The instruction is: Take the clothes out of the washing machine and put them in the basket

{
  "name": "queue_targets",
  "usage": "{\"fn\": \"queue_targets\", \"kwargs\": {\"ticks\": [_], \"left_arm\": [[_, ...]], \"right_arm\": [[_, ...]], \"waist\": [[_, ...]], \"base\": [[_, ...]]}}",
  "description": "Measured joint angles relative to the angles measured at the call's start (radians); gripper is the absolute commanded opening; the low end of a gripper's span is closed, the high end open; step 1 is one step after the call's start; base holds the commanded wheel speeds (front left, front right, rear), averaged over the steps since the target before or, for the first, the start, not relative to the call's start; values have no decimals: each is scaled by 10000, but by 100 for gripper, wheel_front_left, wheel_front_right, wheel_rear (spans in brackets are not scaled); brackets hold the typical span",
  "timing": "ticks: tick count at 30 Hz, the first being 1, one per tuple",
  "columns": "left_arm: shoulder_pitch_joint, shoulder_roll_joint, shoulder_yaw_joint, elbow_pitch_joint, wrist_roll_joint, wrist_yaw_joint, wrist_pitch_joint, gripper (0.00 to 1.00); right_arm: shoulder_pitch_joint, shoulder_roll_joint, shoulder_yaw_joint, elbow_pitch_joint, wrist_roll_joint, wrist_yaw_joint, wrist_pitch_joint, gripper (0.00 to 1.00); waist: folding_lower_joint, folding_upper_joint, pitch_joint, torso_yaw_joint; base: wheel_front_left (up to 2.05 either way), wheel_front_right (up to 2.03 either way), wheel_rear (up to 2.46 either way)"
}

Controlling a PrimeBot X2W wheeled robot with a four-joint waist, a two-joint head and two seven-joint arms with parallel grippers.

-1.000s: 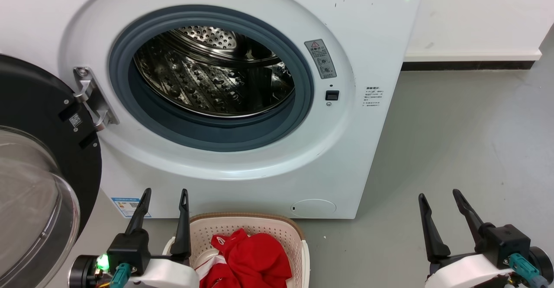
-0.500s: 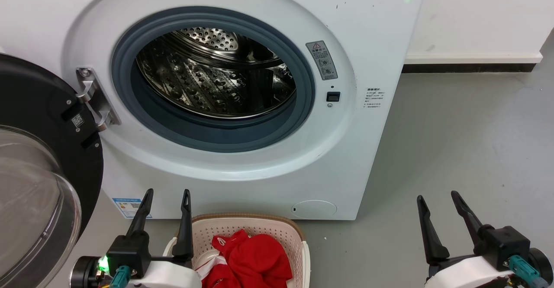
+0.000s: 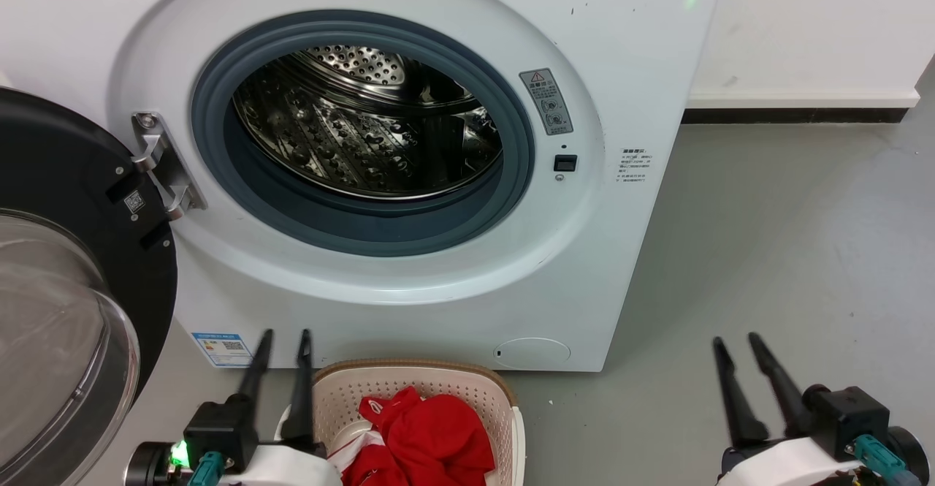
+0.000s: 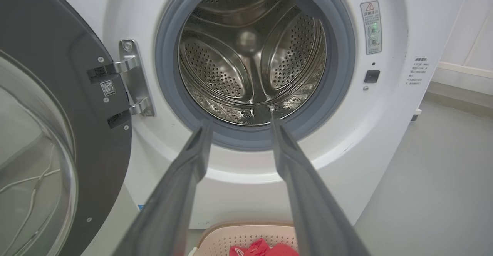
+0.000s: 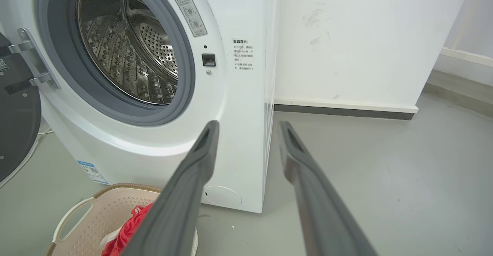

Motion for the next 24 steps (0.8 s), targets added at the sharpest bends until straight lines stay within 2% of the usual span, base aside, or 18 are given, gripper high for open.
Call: {"fn": "queue_targets", "kwargs": {"ticks": [3,24], "left_arm": [[58,-19,13,201,-261,-15,67,0],[-257,-190,545,740,-4176,-449,878,0]], "right_arm": [[69,0,25,123,249,0,8,0],[-296,-165,-27,686,4579,0,408,0]], "waist": [[0,0,2,0],[1,0,25,-20]], "base": [[0,0,0],[0,0,0]]}}
